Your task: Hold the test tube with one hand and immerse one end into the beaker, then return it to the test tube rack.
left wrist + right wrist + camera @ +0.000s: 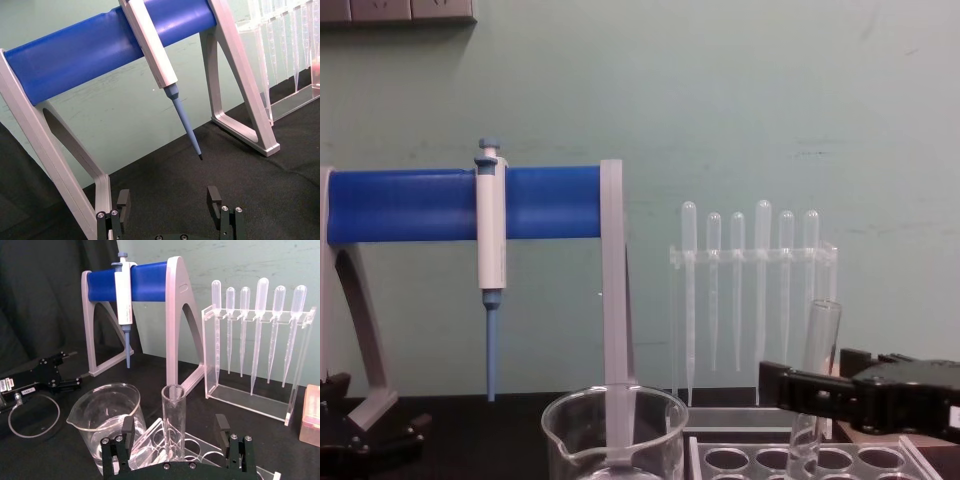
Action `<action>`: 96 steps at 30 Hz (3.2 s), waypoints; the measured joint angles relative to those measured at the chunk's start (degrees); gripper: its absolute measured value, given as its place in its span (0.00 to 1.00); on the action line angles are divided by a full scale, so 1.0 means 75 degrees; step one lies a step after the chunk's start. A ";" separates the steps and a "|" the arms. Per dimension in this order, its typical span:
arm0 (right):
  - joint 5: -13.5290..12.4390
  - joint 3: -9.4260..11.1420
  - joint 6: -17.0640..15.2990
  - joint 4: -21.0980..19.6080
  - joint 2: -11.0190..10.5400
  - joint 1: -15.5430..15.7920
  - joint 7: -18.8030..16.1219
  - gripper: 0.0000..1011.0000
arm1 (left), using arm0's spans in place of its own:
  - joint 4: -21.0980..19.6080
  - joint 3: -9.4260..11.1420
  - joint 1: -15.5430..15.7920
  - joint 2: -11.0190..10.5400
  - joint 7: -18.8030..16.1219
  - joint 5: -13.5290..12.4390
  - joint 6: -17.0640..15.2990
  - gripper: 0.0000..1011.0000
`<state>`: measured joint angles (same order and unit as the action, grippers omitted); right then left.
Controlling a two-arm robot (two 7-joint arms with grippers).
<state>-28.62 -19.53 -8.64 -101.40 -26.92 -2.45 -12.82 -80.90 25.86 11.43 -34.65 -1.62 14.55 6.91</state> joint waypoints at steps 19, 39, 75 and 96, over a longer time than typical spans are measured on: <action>0.0075 -0.0013 0.0050 0.0036 0.0062 0.0000 0.0001 0.86 | 0.0000 0.0000 0.0000 0.0000 0.0000 0.0000 0.0000 0.99; 0.0054 -0.0007 0.0050 0.0018 0.0045 0.0009 0.0009 0.23 | 0.0000 0.0000 0.0000 0.0000 0.0000 0.0000 0.0000 0.99; 0.0077 0.0303 -0.0133 -0.0769 -0.0592 -0.0178 -0.1143 0.22 | 0.0000 0.0000 0.0000 0.0000 0.0000 0.0000 0.0000 0.99; -0.1133 0.0413 -0.1306 -0.0737 -0.1819 -0.1471 -0.2348 0.22 | -0.0001 0.0000 0.0000 0.0000 0.0000 0.0000 0.0000 0.99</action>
<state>-37.12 -16.43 -18.44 -106.93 -40.56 -13.48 -30.43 -80.90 25.86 11.43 -34.64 -1.62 14.55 6.91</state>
